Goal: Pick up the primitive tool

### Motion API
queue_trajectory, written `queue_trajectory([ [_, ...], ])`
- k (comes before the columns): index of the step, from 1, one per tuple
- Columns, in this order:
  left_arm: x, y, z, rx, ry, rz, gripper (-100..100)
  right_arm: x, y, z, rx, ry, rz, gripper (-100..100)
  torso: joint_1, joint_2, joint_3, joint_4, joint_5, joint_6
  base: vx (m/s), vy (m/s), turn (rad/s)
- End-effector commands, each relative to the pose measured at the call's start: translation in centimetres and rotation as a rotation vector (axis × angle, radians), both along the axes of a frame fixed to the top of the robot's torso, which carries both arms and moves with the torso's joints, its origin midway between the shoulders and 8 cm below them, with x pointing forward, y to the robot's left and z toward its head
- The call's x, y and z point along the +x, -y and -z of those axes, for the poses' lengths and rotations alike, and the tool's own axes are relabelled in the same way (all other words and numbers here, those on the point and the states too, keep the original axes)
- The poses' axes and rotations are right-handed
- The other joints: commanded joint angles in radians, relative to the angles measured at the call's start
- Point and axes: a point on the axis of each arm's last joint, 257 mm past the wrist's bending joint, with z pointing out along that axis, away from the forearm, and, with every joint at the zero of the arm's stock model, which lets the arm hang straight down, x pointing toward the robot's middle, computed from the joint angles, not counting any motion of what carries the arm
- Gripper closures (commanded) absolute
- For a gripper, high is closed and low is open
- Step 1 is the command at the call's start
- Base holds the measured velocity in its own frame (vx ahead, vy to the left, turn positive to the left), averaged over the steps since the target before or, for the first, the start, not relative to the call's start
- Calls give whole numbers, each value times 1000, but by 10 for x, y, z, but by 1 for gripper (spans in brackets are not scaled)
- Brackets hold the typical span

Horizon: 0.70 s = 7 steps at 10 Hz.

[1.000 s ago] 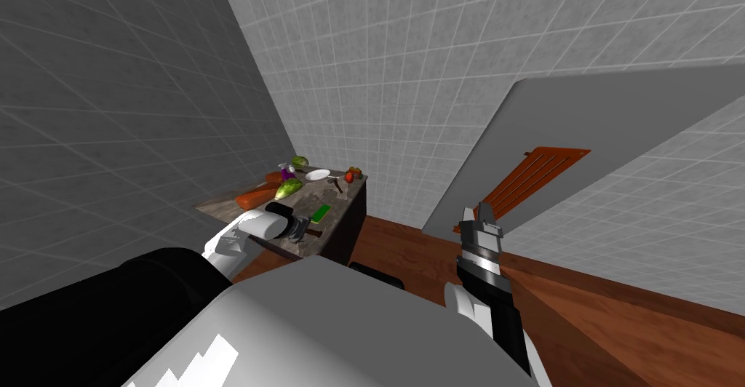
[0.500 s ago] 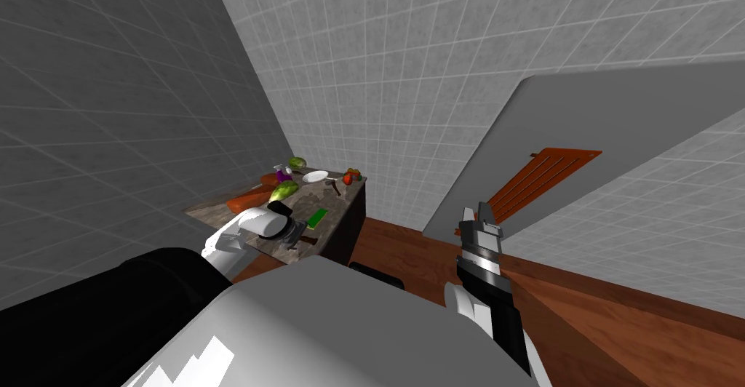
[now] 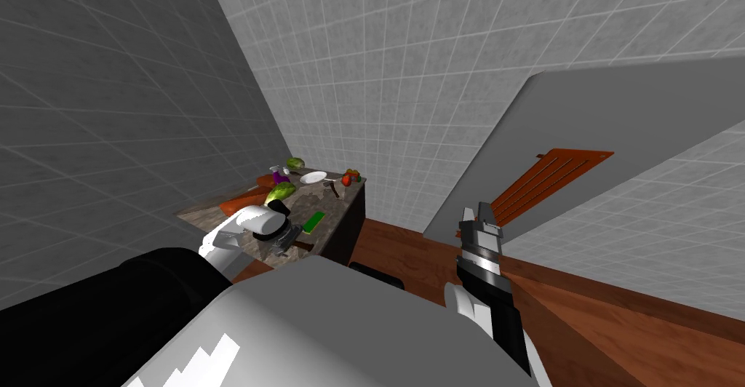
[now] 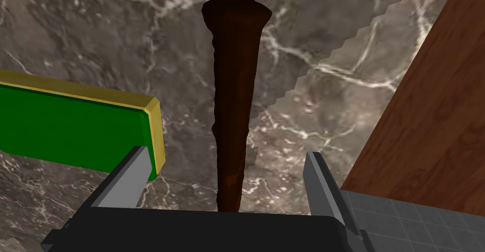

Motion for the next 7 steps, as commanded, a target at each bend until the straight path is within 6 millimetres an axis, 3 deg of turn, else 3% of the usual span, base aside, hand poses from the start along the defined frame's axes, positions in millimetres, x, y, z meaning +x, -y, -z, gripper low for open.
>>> queue_trajectory([
  [1,-12,-4,0,1,-54,9,-100,0,0,0,0,0,0,0,0,0,0,0,0,0,73,-6,8],
  [4,-17,-6,0,2,-77,13,-100,0,0,0,0,0,0,0,0,1,1,0,0,0,39,0,6],
  [5,-18,-6,0,2,-81,14,0,0,0,0,0,0,0,0,0,3,1,0,0,0,0,0,0],
  [6,-16,-9,10,1,-79,6,-100,0,0,0,0,0,0,0,0,4,2,1,0,0,-15,-3,-48],
  [7,-16,-10,12,1,-79,4,-100,0,0,0,0,0,0,0,0,5,3,1,0,0,-27,-5,-44],
])
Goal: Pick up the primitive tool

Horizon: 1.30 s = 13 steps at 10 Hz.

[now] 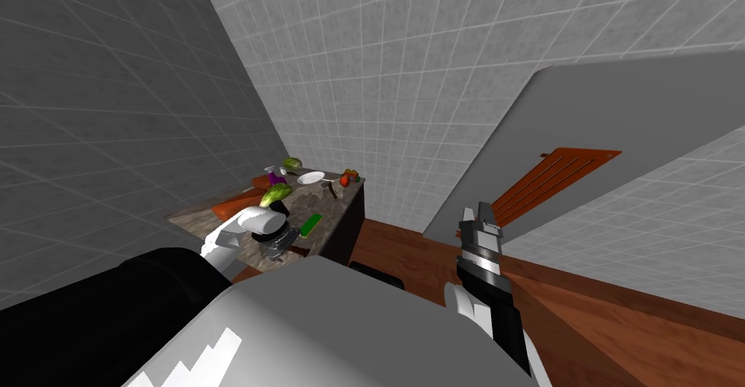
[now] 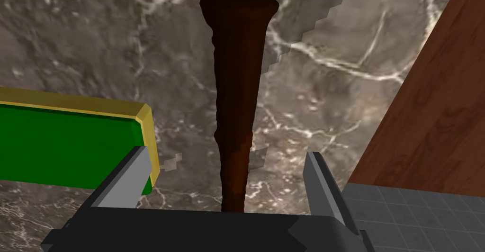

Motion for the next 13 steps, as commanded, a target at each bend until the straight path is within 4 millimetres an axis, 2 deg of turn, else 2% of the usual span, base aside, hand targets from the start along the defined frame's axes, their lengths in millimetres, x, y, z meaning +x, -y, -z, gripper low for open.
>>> queue_trajectory([
  [1,3,-3,8,0,2,-4,-100,0,0,0,0,0,0,0,0,0,0,0,0,0,-26,-4,-29],
  [2,3,-5,13,1,2,-7,-100,0,0,0,0,0,0,0,3,-1,-1,-1,3,1,-25,-5,-40],
  [3,4,-6,8,5,8,-5,-100,0,0,0,0,0,0,0,6,-3,-3,-3,7,0,-12,-4,-8],
  [4,5,-6,9,6,10,-5,100,0,0,0,0,0,0,0,8,-4,-4,-4,8,0,0,0,0],
  [8,5,-6,9,6,8,-5,100,0,0,0,0,0,0,0,9,-6,-5,-4,9,1,0,0,0],
  [9,5,-6,9,6,8,-5,0,0,0,0,0,0,0,0,9,-6,-5,-4,9,1,0,0,0],
  [10,2,-2,3,0,2,-1,100,0,0,0,0,0,0,0,9,-6,-5,-4,9,1,20,8,55],
  [12,0,2,-7,1,1,7,100,0,0,0,0,0,0,0,9,-8,-6,-4,8,0,34,7,45],
  [13,2,0,-5,1,3,5,100,0,0,0,0,0,0,0,9,-8,-6,-4,8,1,14,2,5],
])
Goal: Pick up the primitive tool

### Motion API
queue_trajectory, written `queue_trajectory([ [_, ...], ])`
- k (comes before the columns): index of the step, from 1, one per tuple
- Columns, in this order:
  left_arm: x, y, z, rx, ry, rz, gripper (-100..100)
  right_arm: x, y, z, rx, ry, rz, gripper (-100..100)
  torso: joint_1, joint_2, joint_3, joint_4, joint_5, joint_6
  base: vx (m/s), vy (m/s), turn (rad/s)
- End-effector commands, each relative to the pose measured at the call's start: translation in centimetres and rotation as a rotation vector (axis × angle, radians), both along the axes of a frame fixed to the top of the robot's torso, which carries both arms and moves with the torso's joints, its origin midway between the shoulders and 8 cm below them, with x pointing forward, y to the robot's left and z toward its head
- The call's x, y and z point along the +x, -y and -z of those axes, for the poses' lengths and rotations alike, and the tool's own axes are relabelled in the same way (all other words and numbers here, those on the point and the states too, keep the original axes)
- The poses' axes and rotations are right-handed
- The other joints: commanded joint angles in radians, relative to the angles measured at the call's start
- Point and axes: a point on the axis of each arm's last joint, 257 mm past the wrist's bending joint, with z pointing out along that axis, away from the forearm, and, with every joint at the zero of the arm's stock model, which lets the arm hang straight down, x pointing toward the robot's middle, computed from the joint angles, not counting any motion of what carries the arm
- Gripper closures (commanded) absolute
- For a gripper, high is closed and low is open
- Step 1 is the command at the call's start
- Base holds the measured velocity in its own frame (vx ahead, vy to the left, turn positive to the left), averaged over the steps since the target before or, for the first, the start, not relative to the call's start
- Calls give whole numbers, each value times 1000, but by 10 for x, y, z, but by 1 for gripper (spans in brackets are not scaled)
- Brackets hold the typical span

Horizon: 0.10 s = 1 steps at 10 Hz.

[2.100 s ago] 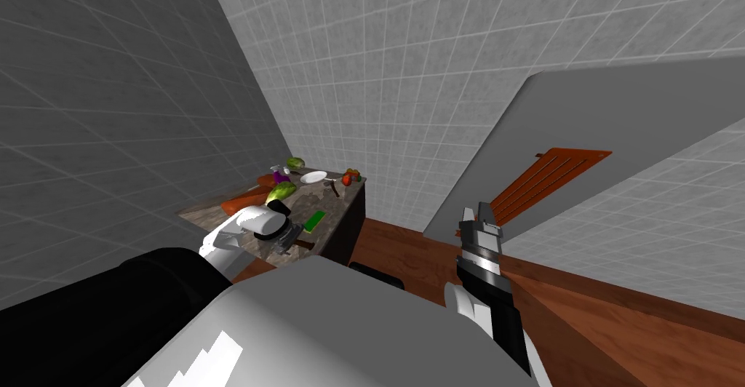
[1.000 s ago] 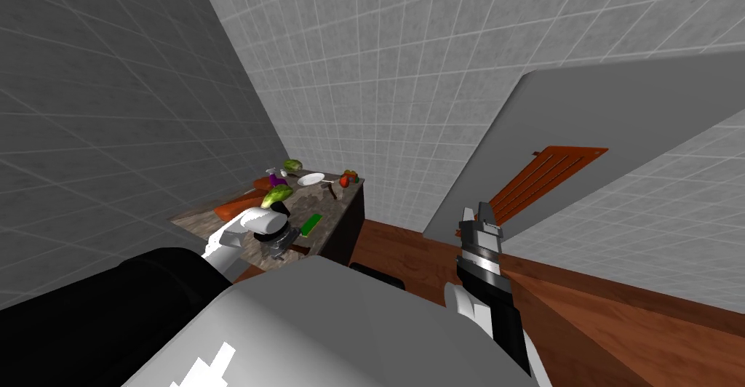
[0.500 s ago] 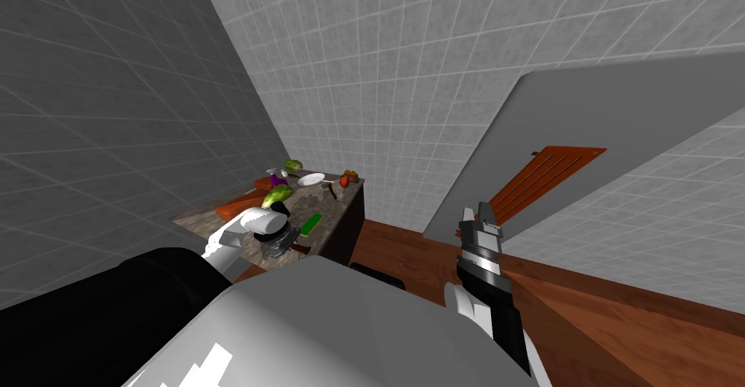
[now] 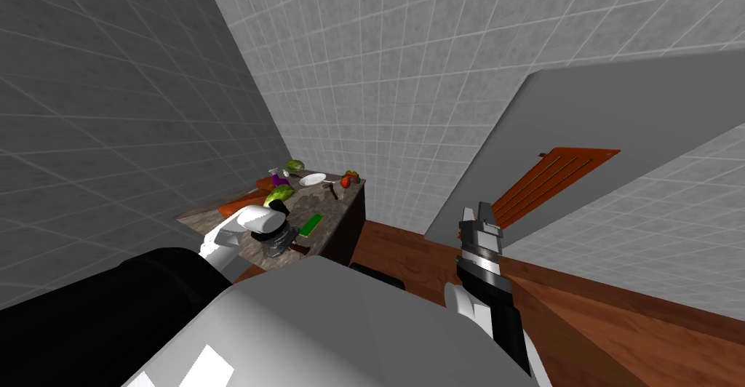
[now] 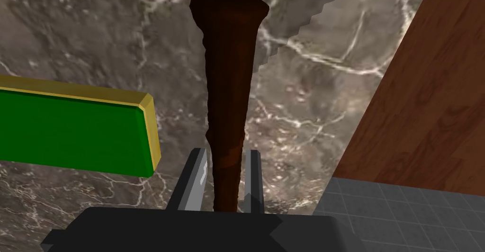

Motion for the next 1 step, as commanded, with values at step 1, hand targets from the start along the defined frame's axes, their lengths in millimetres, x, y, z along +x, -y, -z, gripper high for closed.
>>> queue_trajectory([
  [1,0,0,0,0,0,0,0,0,0,0,0,0,0,0,0,0,0,0,0,0,0,0,0],
])
